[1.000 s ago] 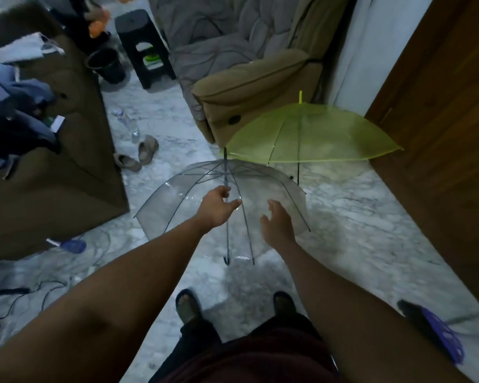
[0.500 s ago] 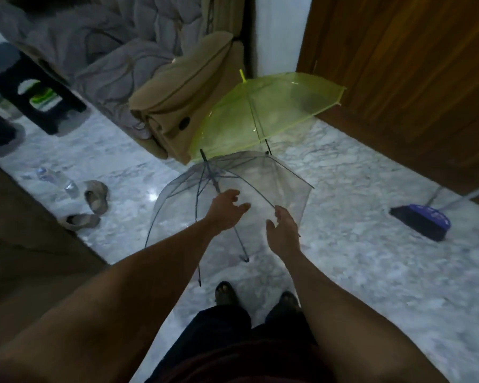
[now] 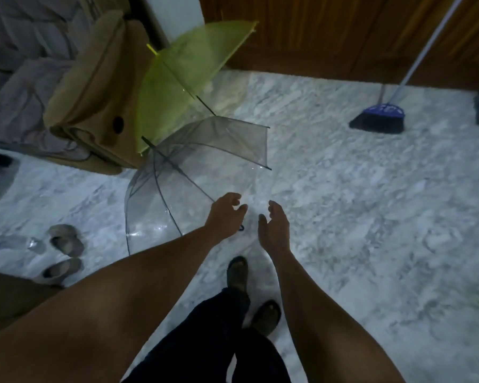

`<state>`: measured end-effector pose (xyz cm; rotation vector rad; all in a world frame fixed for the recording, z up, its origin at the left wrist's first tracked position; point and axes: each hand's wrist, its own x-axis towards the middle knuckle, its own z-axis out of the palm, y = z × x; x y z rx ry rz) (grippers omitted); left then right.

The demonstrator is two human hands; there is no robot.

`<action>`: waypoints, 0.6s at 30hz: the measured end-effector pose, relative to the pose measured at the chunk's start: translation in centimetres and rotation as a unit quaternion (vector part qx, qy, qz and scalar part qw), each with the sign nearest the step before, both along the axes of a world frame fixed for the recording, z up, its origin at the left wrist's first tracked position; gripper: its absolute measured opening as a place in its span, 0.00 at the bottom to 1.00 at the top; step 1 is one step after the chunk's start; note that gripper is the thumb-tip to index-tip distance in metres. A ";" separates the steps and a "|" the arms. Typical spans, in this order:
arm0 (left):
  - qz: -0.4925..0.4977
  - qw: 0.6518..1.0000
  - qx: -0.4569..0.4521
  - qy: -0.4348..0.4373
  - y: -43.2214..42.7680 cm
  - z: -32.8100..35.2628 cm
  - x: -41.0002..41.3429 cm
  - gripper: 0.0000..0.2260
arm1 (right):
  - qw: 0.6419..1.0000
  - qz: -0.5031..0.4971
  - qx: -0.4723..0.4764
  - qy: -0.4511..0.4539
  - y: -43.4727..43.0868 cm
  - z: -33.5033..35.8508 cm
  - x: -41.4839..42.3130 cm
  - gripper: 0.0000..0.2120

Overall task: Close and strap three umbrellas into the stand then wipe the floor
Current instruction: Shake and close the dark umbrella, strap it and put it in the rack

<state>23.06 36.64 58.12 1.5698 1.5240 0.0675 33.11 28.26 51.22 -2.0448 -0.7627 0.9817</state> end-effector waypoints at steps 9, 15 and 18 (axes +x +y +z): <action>0.125 0.991 -0.049 0.030 -4.7 -23.8 1.1 0.16 | 0.996 -0.078 -0.016 0.041 -5.3 -22.0 -1.2 0.23; 0.255 0.964 -0.029 0.066 0.8 -42.3 0.3 0.24 | 0.992 -0.096 -0.006 0.085 -1.1 -40.5 -3.7 0.22; 0.262 0.956 -0.027 0.131 4.5 -49.3 -1.1 0.26 | 0.991 -0.091 0.008 0.102 1.5 -48.0 -5.8 0.21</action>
